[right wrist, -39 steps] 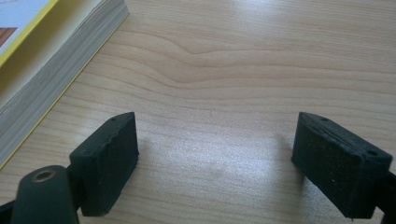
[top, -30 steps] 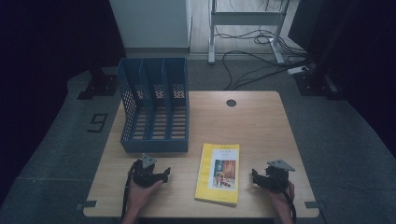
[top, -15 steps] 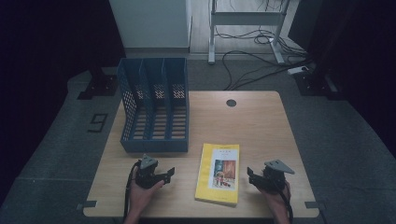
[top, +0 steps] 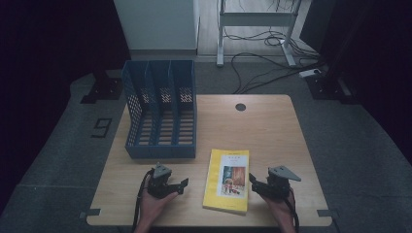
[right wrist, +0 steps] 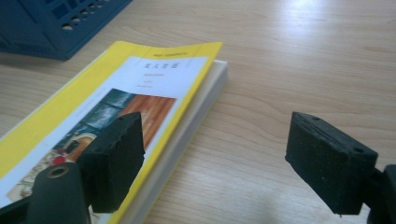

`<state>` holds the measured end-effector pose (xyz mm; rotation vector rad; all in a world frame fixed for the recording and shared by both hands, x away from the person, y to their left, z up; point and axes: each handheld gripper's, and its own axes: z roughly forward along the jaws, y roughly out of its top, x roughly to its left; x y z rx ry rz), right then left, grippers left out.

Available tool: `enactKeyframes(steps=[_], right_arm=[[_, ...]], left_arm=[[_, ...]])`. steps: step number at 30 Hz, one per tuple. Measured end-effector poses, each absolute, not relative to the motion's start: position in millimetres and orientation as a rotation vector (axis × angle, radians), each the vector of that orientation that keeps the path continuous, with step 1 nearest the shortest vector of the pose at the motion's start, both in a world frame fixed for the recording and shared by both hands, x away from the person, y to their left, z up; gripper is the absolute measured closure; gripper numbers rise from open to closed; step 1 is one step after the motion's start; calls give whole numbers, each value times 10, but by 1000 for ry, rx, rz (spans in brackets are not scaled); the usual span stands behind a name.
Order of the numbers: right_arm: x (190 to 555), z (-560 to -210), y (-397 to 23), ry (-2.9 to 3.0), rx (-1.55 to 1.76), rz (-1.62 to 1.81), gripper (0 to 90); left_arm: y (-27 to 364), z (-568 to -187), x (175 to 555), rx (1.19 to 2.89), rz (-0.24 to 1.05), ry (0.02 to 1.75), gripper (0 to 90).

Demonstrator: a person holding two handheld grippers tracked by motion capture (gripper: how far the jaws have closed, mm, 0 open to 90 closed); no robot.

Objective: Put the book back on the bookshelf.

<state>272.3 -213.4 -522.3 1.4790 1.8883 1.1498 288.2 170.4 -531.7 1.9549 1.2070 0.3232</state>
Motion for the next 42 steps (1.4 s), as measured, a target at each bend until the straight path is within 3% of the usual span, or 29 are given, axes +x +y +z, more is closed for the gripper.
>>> enactKeyframes(steps=[17,42], right_arm=[[2771,-5276,-1894,1957,1436,1142,200],[2965,-5465,-1688,2040,1443,1103,214]], left_arm=[[1528,-5324,2850,1986,292,1163,187],[797,-5448,2851,2096,138,1017,191]])
